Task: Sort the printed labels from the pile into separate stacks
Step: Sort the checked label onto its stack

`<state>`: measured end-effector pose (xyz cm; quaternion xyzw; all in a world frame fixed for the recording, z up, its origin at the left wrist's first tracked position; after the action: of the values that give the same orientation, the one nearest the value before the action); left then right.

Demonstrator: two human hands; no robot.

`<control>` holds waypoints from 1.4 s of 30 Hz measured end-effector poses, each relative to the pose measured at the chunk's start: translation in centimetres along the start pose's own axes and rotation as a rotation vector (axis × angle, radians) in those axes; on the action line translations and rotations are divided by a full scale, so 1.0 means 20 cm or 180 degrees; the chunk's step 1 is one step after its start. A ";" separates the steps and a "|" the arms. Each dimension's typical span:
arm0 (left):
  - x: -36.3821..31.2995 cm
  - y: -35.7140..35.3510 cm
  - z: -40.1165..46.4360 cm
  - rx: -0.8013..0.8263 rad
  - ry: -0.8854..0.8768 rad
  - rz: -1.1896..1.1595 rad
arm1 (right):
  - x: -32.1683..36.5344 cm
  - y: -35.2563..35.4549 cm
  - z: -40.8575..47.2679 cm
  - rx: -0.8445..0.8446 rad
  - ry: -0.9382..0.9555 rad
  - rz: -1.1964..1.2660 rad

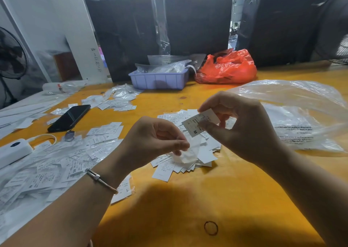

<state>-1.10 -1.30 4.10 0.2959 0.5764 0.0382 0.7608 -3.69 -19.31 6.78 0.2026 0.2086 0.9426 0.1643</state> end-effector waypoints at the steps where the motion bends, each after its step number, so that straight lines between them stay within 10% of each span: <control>1: 0.00 0.00 0.00 -0.0010 -0.0001 0.0013 | 0.00 0.00 0.00 0.0046 0.0026 -0.0101; 17: 0.02 -0.02 0.01 0.0120 0.0183 0.0097 | -0.05 -0.08 -0.03 0.0951 -0.0131 0.0300; 24: 0.02 0.00 0.01 -0.0022 0.0306 0.0035 | -0.09 0.00 -0.01 0.0100 -0.0501 0.0575; 42: 0.04 0.00 0.02 -0.0014 0.0399 -0.0088 | -0.08 -0.09 -0.05 0.0390 -0.0412 0.0486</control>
<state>-0.53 -1.12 3.46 0.2832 0.6269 0.0474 0.7243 -2.28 -18.68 4.56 0.2881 0.2387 0.9228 0.0925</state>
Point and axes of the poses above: each hand's wrist, its own z-axis towards the middle knuckle, its own y-axis out of the back of the hand, x = y × z, the point moved 4 cm from there along z, towards the middle knuckle, and after that the axes turned 14 degrees about y, right-handed, at the moved point
